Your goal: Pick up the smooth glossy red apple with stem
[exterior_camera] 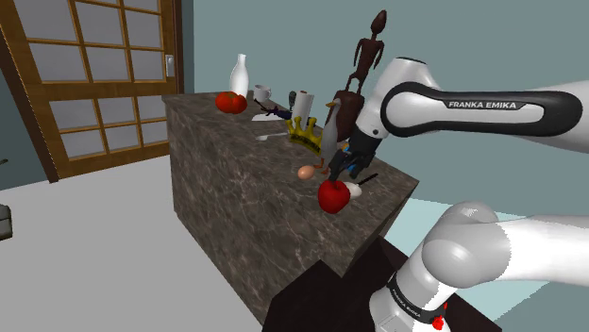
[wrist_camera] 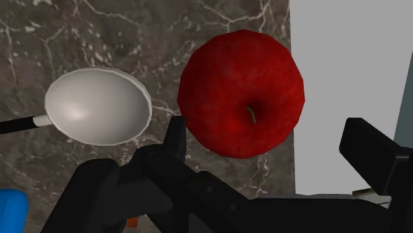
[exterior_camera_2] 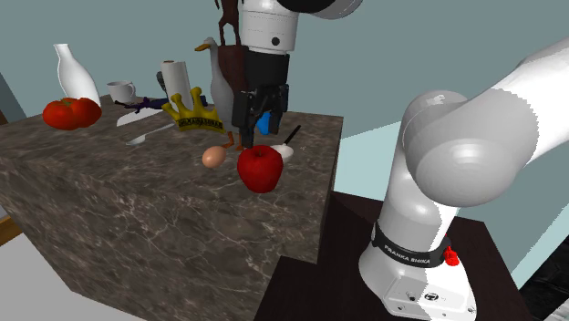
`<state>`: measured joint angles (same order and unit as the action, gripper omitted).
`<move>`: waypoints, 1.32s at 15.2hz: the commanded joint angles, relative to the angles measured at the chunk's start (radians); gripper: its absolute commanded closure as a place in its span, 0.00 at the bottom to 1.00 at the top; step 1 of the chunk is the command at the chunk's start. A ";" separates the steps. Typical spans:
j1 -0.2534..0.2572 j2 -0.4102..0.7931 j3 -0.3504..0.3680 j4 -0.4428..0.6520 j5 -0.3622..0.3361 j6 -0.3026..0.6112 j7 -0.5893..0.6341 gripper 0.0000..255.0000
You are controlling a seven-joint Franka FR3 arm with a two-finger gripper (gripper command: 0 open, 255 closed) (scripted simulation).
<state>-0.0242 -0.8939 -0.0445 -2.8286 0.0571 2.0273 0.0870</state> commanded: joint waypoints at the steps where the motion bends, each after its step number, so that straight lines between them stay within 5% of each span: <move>1: -0.001 0.005 -0.002 -0.021 -0.001 0.027 -0.004 0.00; 3: -0.001 0.005 -0.002 -0.021 -0.001 0.027 -0.004 0.00; 4: 0.000 0.006 -0.001 -0.020 0.000 0.026 -0.003 1.00; 13: -0.001 0.005 -0.002 -0.021 -0.001 0.027 -0.004 1.00; 20: -0.001 -0.015 0.000 0.063 -0.002 -0.078 0.004 1.00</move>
<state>-0.0261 -0.9095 -0.0455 -2.7792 0.0545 1.9632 0.0892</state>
